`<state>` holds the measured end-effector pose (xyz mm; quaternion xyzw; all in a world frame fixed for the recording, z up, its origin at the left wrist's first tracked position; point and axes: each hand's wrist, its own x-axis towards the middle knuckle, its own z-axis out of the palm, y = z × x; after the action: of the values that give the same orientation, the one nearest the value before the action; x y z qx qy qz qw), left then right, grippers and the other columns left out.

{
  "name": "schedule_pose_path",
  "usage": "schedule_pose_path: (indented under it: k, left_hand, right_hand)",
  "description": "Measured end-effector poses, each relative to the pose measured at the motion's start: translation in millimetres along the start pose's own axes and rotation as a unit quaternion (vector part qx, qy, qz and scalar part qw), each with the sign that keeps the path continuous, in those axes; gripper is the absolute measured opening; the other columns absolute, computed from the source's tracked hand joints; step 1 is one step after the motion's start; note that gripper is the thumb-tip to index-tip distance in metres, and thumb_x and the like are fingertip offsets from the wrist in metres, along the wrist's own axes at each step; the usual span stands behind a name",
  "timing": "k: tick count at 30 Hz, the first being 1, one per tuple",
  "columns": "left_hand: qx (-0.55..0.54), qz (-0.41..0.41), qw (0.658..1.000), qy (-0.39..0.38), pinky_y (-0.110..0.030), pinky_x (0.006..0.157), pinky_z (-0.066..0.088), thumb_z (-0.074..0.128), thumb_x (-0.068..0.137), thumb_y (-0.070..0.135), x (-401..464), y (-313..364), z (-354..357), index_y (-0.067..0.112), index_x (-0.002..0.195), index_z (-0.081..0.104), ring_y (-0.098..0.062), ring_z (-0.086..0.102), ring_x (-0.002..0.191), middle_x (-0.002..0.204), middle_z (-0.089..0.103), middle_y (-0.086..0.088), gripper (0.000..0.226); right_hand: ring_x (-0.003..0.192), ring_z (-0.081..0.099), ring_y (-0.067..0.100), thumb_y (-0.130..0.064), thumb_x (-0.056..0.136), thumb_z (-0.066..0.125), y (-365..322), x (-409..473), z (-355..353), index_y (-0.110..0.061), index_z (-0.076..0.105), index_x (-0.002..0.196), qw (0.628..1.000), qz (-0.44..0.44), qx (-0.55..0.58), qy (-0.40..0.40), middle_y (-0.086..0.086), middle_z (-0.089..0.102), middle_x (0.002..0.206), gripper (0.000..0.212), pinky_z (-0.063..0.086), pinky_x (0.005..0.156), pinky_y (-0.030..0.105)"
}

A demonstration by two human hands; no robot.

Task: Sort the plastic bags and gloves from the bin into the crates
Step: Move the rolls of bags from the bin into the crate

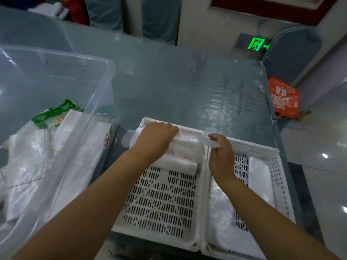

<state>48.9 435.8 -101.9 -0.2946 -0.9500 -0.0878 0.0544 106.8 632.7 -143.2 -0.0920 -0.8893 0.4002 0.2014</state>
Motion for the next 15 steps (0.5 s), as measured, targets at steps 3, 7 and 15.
schedule_pose_path:
  k: [3, 7, 15]
  left_hand:
    - [0.007, 0.014, 1.0, -0.02, -0.036, 0.08, 0.04, 0.054, 0.074, 0.002, 14.1, -3.1, 19.4, 0.014, 0.103, 0.058, -0.026, 0.057, 0.088, 0.096, 0.064, -0.005, 0.031]
    - [0.018, 0.032, 0.998, -0.045, -0.035, 0.09, 0.037, 0.065, 0.075, 0.013, 20.1, -6.5, 44.0, 0.016, 0.11, 0.055, -0.024, 0.055, 0.1, 0.109, 0.062, -0.003, 0.037]
    - [-0.065, -0.021, 0.993, -0.096, -0.036, 0.101, 0.026, 0.063, 0.079, 0.032, 15.8, -13.6, 55.1, 0.019, 0.132, 0.044, -0.025, 0.045, 0.119, 0.132, 0.053, -0.006, 0.058]
  right_hand:
    - [0.098, 0.058, 0.016, 0.004, 0.09, 0.043, 5.4, -3.0, -3.1, -0.012, 0.059, 0.108, 0.997, 0.033, 0.046, 0.045, -0.002, 0.061, 0.103, 0.029, 0.047, 0.088, 0.033]
    - [0.096, 0.055, 0.013, -0.007, 0.093, 0.043, 0.6, -5.4, 2.0, -0.013, 0.057, 0.108, 0.994, 0.008, 0.066, 0.087, -0.003, 0.059, 0.101, 0.021, 0.047, 0.087, 0.035]
    - [0.118, 0.047, 0.026, -0.041, 0.081, 0.054, -2.3, -13.4, 28.7, -0.017, 0.054, 0.123, 0.961, -0.153, -0.187, -0.133, 0.008, 0.055, 0.126, 0.048, 0.034, 0.1, 0.041]
